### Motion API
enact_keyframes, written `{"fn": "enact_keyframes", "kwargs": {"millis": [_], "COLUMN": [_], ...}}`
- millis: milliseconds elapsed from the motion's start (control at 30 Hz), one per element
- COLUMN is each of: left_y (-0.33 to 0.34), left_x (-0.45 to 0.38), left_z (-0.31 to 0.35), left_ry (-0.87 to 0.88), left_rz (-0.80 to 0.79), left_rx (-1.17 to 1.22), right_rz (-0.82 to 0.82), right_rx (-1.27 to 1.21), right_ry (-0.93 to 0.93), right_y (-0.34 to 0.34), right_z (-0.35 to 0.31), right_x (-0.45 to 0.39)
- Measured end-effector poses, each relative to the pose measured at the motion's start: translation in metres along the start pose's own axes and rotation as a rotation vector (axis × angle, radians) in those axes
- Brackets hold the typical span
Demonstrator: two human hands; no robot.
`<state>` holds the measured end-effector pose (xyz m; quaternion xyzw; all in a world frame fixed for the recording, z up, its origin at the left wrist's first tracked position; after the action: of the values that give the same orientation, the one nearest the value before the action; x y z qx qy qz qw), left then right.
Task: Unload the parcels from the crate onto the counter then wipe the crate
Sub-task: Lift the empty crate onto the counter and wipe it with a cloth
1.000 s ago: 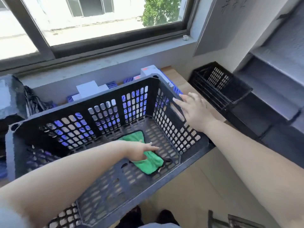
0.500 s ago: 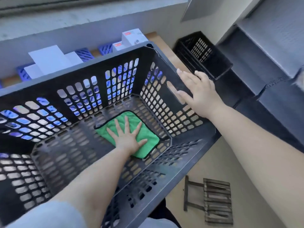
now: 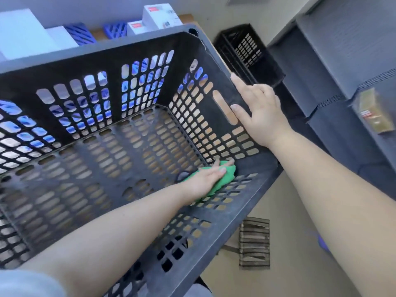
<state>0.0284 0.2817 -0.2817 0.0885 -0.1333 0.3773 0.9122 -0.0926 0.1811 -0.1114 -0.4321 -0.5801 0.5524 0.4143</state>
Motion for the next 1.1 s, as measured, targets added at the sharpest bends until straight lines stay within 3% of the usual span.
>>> {"fn": "enact_keyframes", "kwargs": {"millis": [67, 167, 267, 433, 600, 700, 833, 967, 1100], "left_y": [0.013, 0.006, 0.004, 0.007, 0.001, 0.005, 0.006, 0.004, 0.012], "left_x": [0.004, 0.005, -0.001, 0.001, 0.024, 0.03, 0.032, 0.025, 0.016], "left_z": [0.015, 0.015, 0.009, 0.014, 0.037, 0.056, 0.06, 0.054, 0.05], "left_ry": [-0.008, -0.208, -0.273, -0.155, 0.055, 0.214, 0.31, 0.241, 0.282], "left_rz": [-0.053, -0.015, -0.096, -0.164, -0.273, -0.334, -0.27, -0.167, -0.115], "left_rx": [0.064, 0.159, 0.104, 0.034, -0.012, -0.157, -0.142, 0.069, -0.097], "right_rz": [0.003, 0.003, -0.025, -0.001, 0.022, -0.031, -0.052, -0.058, -0.064], "right_rx": [0.001, 0.037, 0.067, 0.069, 0.039, -0.005, -0.05, -0.081, -0.133], "right_ry": [0.008, 0.044, 0.092, 0.101, 0.105, 0.127, 0.13, 0.153, 0.166], "right_y": [-0.001, -0.002, -0.002, 0.0, 0.0, -0.003, -0.004, -0.004, -0.007], "right_z": [-0.001, -0.001, 0.0, -0.001, -0.002, -0.001, -0.001, -0.002, -0.005], "right_x": [0.0, -0.001, -0.002, -0.002, -0.002, -0.003, -0.004, -0.003, -0.001]}}
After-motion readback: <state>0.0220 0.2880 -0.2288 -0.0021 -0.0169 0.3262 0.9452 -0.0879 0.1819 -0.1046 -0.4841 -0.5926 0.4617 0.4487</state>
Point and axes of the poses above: each hand's wrist, its own x-axis away from the middle knuckle, its own y-axis out of the palm, z = x × y, the point moved 1 cm from there along -x, towards the middle knuckle, and after that the axes turned 1 degree about x, right-handed, at the moved point
